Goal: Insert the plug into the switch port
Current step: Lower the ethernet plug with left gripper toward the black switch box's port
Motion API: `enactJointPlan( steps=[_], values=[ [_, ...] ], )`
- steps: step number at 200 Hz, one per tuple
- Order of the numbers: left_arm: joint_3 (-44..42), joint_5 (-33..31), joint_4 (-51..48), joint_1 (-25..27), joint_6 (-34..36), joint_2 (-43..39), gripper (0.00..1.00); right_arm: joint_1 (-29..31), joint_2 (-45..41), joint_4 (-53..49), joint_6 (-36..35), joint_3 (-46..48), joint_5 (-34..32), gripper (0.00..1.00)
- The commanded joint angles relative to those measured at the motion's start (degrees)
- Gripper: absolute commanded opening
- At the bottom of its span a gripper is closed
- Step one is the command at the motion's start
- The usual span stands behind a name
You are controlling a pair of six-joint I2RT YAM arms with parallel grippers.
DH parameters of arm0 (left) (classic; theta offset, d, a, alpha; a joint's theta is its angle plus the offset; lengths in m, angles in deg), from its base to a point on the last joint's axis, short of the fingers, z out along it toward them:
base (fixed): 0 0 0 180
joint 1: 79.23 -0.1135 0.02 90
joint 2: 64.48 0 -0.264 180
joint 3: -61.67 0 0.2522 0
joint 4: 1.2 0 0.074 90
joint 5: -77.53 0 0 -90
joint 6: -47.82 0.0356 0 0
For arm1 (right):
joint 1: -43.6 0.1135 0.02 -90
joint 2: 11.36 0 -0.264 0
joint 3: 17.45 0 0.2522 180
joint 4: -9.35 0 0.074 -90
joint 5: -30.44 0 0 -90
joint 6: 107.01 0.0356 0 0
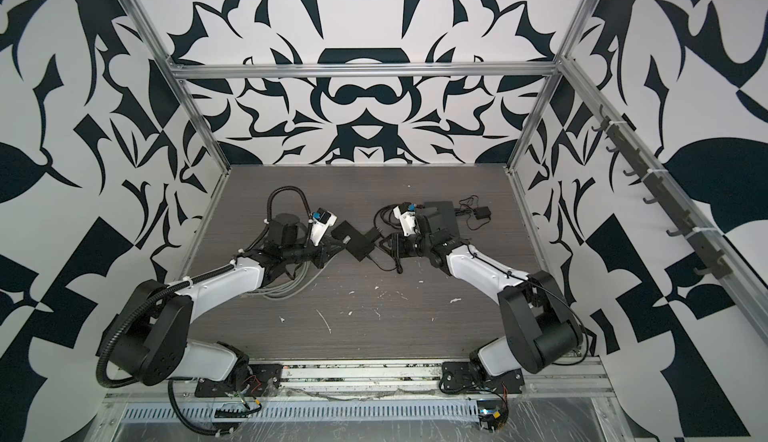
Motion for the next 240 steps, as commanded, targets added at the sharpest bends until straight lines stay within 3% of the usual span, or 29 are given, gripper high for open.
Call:
enactJointPlan(
  steps=[1,36,86,161,240],
  values=[
    [2.93,-9.73,-9.32,-0.36,-1.6,3.79,0.0,1.76,3.45,-2.49,-5.05,-6.64,-4.54,0.39],
    [6.79,-11.42,-12.22,-1.04,-1.37,10.99,0.0,3.33,11.11,-6.25,-11.01,-17.05,-7.17,0.41],
    [10.52,-7.15,-11.33,-1.68,-0.13,19.07,0.0,3.37,24.24,-10.86,-17.87,-31.01,-5.05,0.43],
    [10.42,-6.24,-9.39,-2.13,0.48,19.99,0.0,3.38,33.74,-16.43,-26.78,-39.9,-2.0,0.48],
    [9.51,-5.57,-6.17,-2.18,0.68,20.1,0.0,3.37,37.62,-17.86,-30.86,-43.03,4.33,0.5]
  ],
)
